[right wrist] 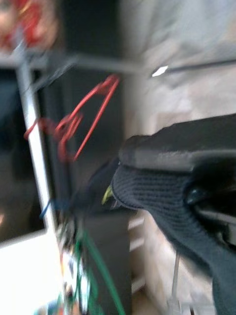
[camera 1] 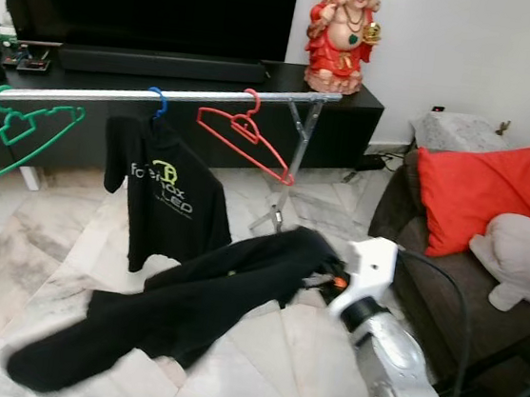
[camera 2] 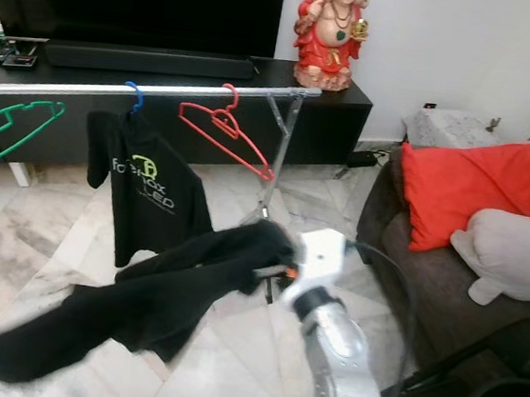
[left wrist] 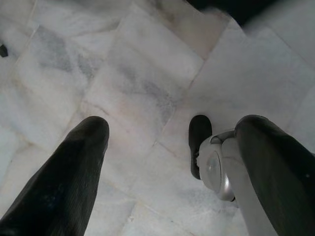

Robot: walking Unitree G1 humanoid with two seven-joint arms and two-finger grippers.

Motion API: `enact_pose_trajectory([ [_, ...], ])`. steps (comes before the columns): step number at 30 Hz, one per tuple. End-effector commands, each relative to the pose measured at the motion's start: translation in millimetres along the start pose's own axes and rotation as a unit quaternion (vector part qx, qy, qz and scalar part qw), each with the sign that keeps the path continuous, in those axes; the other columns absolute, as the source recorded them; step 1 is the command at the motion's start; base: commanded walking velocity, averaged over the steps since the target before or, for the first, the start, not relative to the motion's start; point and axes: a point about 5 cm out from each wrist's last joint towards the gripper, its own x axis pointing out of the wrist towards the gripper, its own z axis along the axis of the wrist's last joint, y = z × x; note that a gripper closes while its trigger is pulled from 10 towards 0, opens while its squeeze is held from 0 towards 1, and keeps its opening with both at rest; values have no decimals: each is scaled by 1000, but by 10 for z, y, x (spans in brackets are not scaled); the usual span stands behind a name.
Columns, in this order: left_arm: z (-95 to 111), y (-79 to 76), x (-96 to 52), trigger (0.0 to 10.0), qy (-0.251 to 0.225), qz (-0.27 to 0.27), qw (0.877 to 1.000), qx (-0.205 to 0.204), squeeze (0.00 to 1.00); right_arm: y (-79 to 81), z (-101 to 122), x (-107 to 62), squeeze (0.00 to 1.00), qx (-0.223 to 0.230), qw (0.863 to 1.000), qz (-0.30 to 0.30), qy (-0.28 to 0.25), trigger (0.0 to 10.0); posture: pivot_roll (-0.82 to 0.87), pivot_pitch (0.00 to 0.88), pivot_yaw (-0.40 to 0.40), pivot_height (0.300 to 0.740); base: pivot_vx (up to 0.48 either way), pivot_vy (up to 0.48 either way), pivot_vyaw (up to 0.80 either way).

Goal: Hang hanger

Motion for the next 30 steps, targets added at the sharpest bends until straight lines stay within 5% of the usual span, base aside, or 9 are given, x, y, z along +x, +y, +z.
enact_pose_trajectory([
  [1, -31, -16, -7, 10000, 8, 2, 1000, -2, 0, -311, -208, -113, 0, 24, 993, -109, 39, 10000, -15, 116, -43, 740, 0, 0, 0],
  [10, -17, 8, 0, 10000, 8, 5, 1000, -1, 0, -316, -507, -213, 0, 61, 986, -134, 71, 10000, -9, 125, -36, 740, 0, 0, 0],
  [23, 3, -25, 11, 10000, 8, 0, 1000, -2, 0, -334, -527, -164, 0, 57, 986, -145, 62, 10000, 3, 123, -33, 740, 0, 0, 0],
  [30, -38, -37, 1, 10000, 18, -3, 1000, 2, 0, -313, -549, -145, 0, 50, 987, -139, 61, 10000, 3, 116, -32, 740, 0, 339, 0],
])
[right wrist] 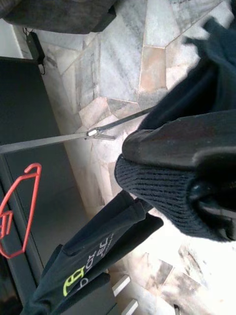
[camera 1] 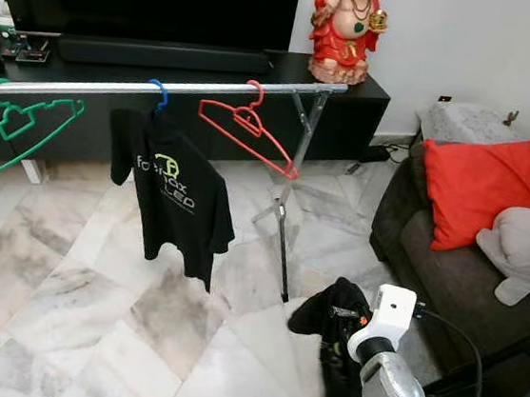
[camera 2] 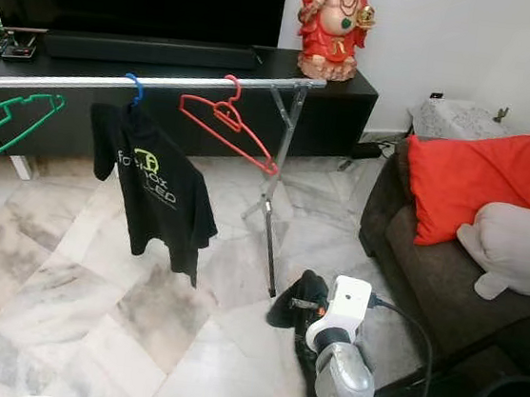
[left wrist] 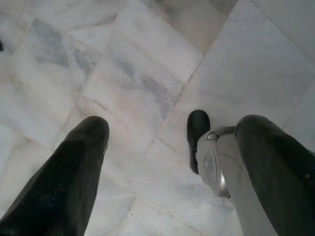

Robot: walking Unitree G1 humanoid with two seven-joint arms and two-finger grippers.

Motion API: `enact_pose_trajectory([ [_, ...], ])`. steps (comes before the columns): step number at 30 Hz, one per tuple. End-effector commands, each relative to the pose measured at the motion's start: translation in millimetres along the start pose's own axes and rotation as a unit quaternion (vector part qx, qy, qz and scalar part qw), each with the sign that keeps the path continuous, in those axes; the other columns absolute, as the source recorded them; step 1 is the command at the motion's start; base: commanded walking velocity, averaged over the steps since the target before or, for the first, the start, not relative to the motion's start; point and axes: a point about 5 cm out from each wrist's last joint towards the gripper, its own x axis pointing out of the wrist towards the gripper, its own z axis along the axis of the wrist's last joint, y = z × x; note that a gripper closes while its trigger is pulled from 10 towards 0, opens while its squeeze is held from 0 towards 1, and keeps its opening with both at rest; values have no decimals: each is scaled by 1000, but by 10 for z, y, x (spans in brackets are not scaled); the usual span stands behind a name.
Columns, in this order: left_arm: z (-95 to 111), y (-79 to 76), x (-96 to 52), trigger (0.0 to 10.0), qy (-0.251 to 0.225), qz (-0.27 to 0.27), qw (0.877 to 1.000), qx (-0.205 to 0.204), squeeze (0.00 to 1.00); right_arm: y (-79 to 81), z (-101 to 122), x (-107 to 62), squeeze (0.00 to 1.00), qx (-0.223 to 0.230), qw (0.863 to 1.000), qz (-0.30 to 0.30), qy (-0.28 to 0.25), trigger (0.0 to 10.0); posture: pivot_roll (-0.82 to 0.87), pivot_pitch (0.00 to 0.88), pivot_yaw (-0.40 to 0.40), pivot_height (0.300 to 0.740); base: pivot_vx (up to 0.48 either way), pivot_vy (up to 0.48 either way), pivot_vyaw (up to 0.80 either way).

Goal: Hang hanger

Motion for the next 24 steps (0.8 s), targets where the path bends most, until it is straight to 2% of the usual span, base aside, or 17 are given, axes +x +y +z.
enact_pose_trajectory([
  [1, -74, 22, -20, 10000, 19, 3, 1000, 4, 0, 52, 57, 41, 0, -7, 1000, 12, -16, 10000, 5, 112, -31, 740, 0, 341, 0],
  [24, -66, 60, -15, 10000, 22, 1, 1000, 12, 0, 55, -41, 47, 0, -13, 1000, 8, -9, 10000, 8, 82, -16, 740, 0, 343, 0],
])
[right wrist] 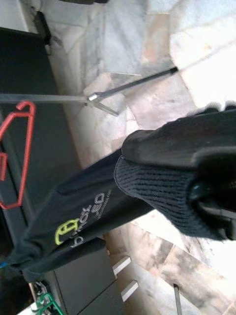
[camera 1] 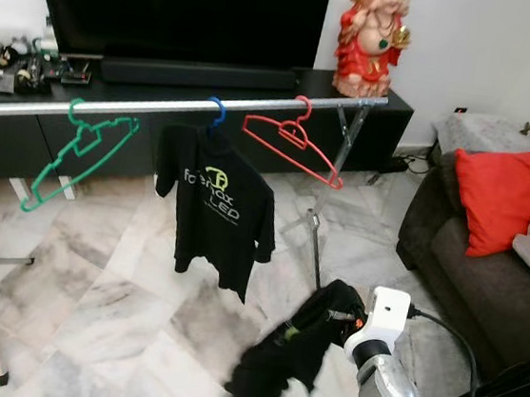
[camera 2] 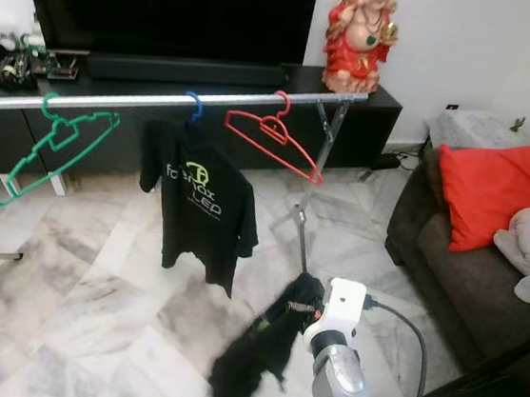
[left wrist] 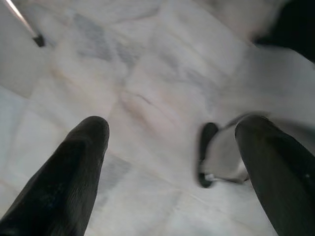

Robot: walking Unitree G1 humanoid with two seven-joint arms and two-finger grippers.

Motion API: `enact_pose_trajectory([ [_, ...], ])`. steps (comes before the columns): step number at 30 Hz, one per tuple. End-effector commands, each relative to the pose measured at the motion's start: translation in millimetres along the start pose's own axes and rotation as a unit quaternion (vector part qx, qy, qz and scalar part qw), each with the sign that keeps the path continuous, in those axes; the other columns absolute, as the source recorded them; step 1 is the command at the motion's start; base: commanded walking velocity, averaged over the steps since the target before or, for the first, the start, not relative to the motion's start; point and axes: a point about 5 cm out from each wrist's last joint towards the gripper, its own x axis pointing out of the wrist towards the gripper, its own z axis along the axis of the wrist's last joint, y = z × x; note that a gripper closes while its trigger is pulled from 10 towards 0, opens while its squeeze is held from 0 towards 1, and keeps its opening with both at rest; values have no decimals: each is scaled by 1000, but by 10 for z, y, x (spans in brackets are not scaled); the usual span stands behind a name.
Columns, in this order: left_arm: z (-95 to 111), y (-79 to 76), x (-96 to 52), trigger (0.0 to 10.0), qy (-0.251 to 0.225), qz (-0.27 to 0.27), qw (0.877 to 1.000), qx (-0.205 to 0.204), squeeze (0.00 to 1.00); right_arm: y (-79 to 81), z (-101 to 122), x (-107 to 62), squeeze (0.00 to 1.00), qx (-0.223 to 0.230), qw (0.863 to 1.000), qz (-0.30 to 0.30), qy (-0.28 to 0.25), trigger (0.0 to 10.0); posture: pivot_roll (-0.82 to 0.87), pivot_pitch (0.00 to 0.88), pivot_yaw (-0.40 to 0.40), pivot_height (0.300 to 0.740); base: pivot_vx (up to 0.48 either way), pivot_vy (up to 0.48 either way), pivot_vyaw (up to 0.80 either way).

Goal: Hang hanger

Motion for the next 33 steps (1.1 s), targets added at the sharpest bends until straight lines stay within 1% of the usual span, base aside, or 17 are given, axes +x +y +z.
enact_pose_trajectory([
  [1, 4, 38, 3, 10000, 4, 4, 1000, 6, 0, 33, 43, 27, 0, -2, 1000, 4, -11, 10000, 7, 83, -16, 740, 0, 337, 0],
  [12, 70, 60, 15, 10000, -15, 8, 1000, 5, 0, -35, -50, 1, 0, 0, 1000, -11, 1, 10000, 15, 103, -18, 740, 0, 338, 0],
  [18, 120, 112, 24, 10000, -23, 14, 1000, 3, 0, -25, -97, -1, 0, 2, 1000, -12, 7, 10000, 22, 107, -20, 740, 0, 326, 0],
  [24, 144, 122, 27, 10000, -30, 15, 999, 4, 0, -39, -129, -3, 0, 4, 1000, -15, 12, 10000, 22, 112, -24, 740, 0, 316, 0],
  [27, 170, 108, 31, 10000, -38, 14, 999, 2, 0, -93, -190, -22, 0, 4, 999, -28, 23, 10000, 24, 115, -27, 740, 0, 265, 0],
  [33, 225, 106, 41, 10000, -51, 14, 999, 0, 0, -181, -302, -59, 0, 4, 998, -48, 46, 10000, 27, 117, -31, 740, 0, 0, 0],
])
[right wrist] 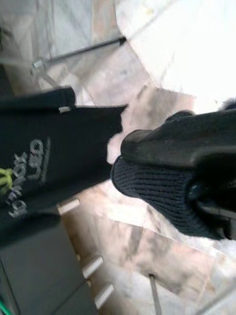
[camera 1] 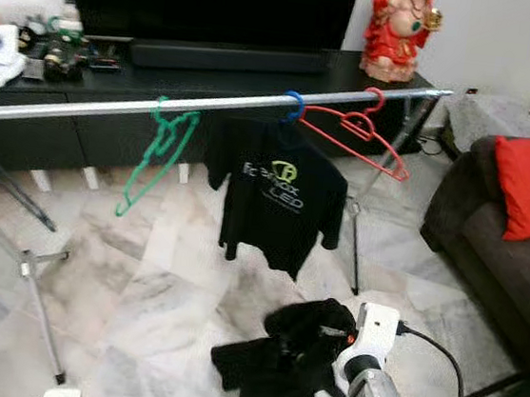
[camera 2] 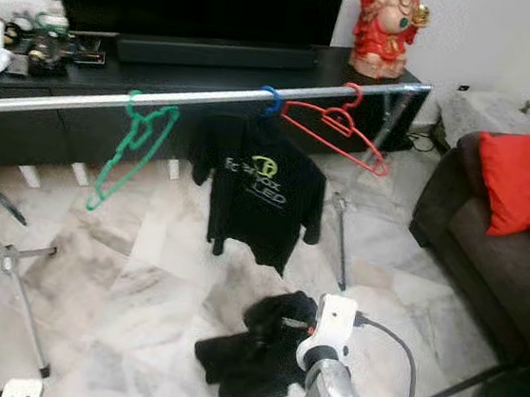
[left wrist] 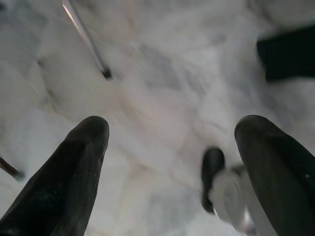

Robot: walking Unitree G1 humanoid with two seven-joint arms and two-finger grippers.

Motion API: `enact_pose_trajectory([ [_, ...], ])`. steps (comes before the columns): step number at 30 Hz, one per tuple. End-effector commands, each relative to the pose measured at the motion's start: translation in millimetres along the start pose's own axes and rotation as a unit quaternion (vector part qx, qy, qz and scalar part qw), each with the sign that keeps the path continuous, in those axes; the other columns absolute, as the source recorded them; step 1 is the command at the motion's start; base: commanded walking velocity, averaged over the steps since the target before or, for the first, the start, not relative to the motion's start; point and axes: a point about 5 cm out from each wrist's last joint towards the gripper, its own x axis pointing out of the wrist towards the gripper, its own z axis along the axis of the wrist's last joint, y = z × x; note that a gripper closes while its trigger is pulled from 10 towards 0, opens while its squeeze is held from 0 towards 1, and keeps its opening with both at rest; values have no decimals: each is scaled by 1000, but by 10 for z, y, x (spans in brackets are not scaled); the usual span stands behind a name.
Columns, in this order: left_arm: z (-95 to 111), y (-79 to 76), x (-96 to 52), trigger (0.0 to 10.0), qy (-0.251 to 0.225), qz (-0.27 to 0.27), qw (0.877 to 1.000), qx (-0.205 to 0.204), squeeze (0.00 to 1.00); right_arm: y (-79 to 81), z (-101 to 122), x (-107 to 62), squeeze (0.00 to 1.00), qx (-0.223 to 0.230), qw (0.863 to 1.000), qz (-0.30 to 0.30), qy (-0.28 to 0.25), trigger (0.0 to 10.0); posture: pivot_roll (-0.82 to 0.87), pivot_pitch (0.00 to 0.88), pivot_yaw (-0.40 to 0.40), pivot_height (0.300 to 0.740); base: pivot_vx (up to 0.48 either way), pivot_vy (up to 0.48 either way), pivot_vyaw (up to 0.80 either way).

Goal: Hang hanger

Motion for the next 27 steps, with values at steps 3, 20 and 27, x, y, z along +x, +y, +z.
enact_pose_trajectory([
  [3, -29, -23, -14, 10000, 2, 0, 1000, -11, 0, -173, -60, -43, 0, -4, 1000, -29, 12, 10000, 29, 116, -32, 740, 0, 0, 0],
  [20, 631, -216, 113, 10000, -146, -50, 988, 3, 0, -495, -631, -339, 0, 30, 983, -133, 127, 10000, 40, 120, -25, 740, 0, 309, 0],
  [27, 1093, -304, -22, 10000, -275, -85, 958, 5, 0, -535, -651, -377, 0, 40, 981, -152, 113, 10000, 40, 120, -10, 740, 0, 0, 0],
])
